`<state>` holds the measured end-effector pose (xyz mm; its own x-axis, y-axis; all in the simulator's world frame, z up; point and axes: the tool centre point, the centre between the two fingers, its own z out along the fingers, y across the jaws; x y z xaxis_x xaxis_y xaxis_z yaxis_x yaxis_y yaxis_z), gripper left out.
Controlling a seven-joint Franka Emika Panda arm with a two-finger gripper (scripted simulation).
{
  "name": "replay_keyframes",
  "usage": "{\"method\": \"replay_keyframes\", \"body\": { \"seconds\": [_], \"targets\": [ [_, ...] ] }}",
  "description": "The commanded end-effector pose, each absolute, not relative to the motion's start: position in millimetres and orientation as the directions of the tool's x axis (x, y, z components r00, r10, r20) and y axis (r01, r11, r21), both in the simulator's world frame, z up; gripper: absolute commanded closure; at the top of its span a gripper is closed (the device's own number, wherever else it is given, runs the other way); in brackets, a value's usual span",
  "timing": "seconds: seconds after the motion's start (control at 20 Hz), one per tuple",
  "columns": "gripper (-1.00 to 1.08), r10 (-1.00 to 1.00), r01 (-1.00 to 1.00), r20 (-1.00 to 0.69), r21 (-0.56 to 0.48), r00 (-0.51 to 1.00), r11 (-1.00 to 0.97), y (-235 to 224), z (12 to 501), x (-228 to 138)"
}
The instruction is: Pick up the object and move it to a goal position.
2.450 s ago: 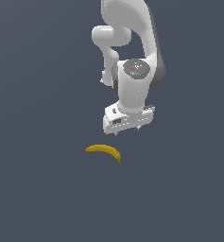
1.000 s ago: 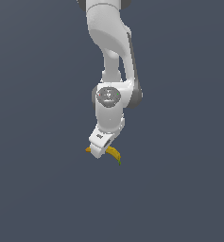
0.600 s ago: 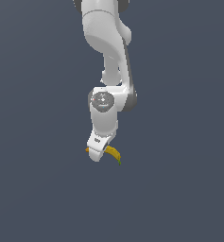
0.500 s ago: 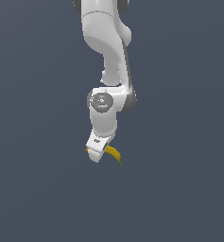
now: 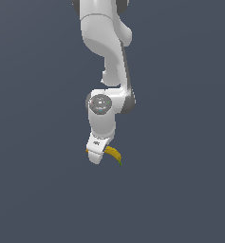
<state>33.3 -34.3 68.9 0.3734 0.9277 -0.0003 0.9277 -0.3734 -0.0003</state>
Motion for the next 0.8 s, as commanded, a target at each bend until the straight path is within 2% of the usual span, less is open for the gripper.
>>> {"method": "replay_keyframes", "body": {
  "seconds": [0.0,0.5,0.75],
  "targets": [
    [-0.92,0.928,0.928,0.000,0.000,0.373,-0.373,-34.2,67.5,33.3],
    [-0.92,0.929,0.929,0.000,0.000,0.369,-0.369,-34.1,25.1,32.1],
    [-0.92,0.930,0.930,0.000,0.000,0.369,-0.369,-34.0,18.7,33.4]
  ]
}}
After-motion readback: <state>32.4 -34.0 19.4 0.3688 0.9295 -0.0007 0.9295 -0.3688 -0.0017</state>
